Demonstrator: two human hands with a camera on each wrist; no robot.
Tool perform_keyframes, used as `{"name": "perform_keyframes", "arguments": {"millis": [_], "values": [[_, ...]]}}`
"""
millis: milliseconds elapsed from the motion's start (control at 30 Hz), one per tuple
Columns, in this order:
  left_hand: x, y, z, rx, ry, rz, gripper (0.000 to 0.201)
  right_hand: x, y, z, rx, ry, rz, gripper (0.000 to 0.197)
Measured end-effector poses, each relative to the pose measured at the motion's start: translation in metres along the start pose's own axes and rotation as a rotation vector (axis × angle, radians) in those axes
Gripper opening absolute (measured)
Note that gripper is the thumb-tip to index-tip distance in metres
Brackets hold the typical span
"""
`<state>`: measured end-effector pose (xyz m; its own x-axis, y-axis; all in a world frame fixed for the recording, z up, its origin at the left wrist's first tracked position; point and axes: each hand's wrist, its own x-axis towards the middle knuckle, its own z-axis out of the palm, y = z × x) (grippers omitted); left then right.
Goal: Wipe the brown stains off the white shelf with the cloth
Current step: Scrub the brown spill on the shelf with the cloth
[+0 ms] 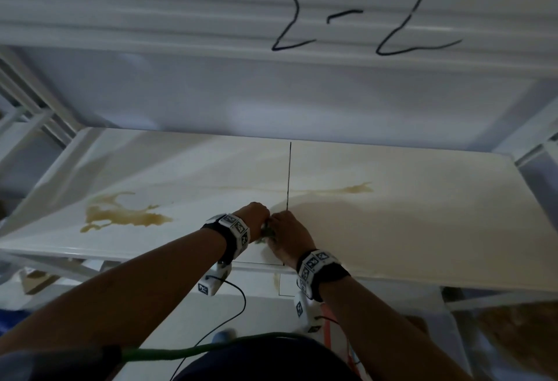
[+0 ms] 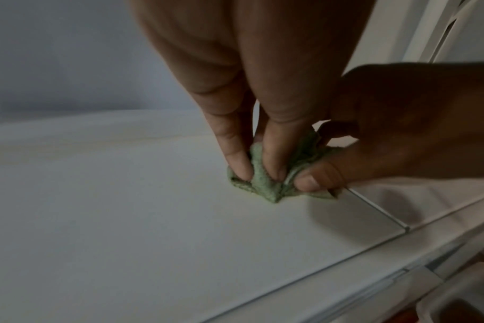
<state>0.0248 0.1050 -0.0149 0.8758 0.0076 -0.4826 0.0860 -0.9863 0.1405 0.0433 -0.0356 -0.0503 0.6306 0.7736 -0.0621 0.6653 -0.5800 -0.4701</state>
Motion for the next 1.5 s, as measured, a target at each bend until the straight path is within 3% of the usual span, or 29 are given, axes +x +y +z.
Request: {"name": "perform_keyframes", "arguments": {"millis": [133, 267, 833, 1033, 1233, 1500], "values": [[0.010, 0.003, 0.006, -0.023, 0.058, -0.037, 0.016, 0.001, 0.005, -0.003, 0.016, 0.007, 0.042, 0.017], [0.022, 0.017, 0.005, -0.023, 0.094, -0.018, 0.021, -0.005, 0.018, -0.015, 0.003, 0.040, 0.063, 0.023], [0.080, 0.146, -0.002, 0.007, 0.171, 0.137, 0.022, -0.069, 0.118, -0.058, -0.012, 0.165, 0.237, 0.031], [0.076, 0.176, 0.003, -0.051, 0.210, 0.092, 0.022, -0.081, 0.115, -0.061, -0.265, 0.194, 0.341, 0.037], [0.057, 0.167, 0.008, -0.108, 0.198, 0.023, 0.019, -0.070, 0.099, -0.047, -0.177, 0.121, 0.347, 0.033], [0.013, 0.076, 0.018, -0.257, 0.206, -0.172, 0.020, -0.024, 0.025, -0.014, -0.168, 0.078, 0.189, 0.034]]}}
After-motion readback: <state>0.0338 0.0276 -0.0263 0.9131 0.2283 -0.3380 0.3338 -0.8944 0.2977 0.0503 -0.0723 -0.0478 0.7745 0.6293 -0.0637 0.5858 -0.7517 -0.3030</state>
